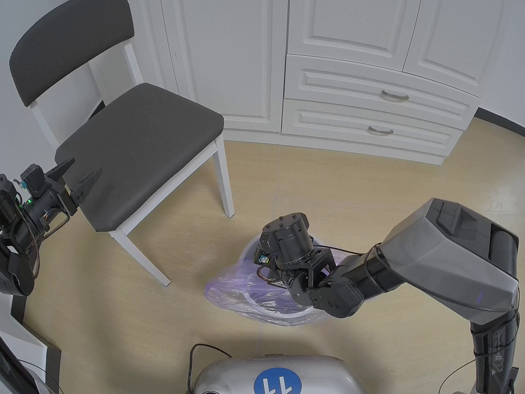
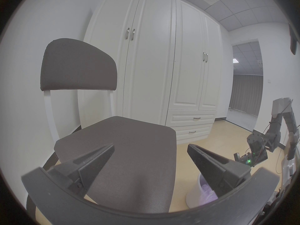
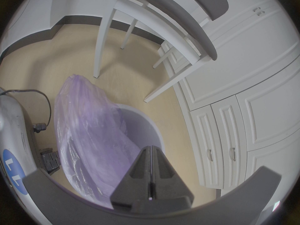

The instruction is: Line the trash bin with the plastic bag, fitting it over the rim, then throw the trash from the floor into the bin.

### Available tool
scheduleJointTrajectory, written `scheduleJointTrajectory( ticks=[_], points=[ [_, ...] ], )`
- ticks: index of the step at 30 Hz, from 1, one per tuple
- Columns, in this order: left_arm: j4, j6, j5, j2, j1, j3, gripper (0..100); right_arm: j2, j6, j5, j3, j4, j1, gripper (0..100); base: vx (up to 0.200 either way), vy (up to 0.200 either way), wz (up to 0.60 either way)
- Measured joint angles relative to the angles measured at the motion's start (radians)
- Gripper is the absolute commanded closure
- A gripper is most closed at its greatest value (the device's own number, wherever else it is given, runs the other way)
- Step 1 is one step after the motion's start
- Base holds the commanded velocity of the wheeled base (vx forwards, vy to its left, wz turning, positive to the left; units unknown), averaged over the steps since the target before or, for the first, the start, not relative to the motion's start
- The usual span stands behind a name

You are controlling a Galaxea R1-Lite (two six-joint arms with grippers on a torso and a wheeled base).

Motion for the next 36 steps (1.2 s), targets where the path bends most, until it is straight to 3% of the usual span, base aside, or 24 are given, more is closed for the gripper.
scheduleJointTrajectory(
  ticks=[1,17,31,32,36],
  points=[
    [0.000,0.000,0.000,0.001,0.000,0.000,0,-0.002,0.005,0.000,-0.010,0.011,-0.003,0,0.000,0.000,0.00],
    [0.000,0.005,0.000,0.013,-0.003,0.003,0,-0.096,0.094,0.073,0.264,0.047,0.043,0,0.000,0.000,0.00],
    [0.000,0.007,0.000,0.045,0.000,-0.015,0,0.014,0.090,0.106,0.151,0.050,0.013,0,0.000,0.000,0.00],
    [0.000,0.007,0.001,0.051,0.000,-0.021,0,0.020,0.089,0.110,0.142,0.051,0.005,100,0.000,0.000,0.00],
    [0.000,0.019,0.002,0.066,0.002,-0.027,0,0.031,0.089,0.115,0.127,0.049,-0.017,100,0.000,0.000,0.00]
  ],
)
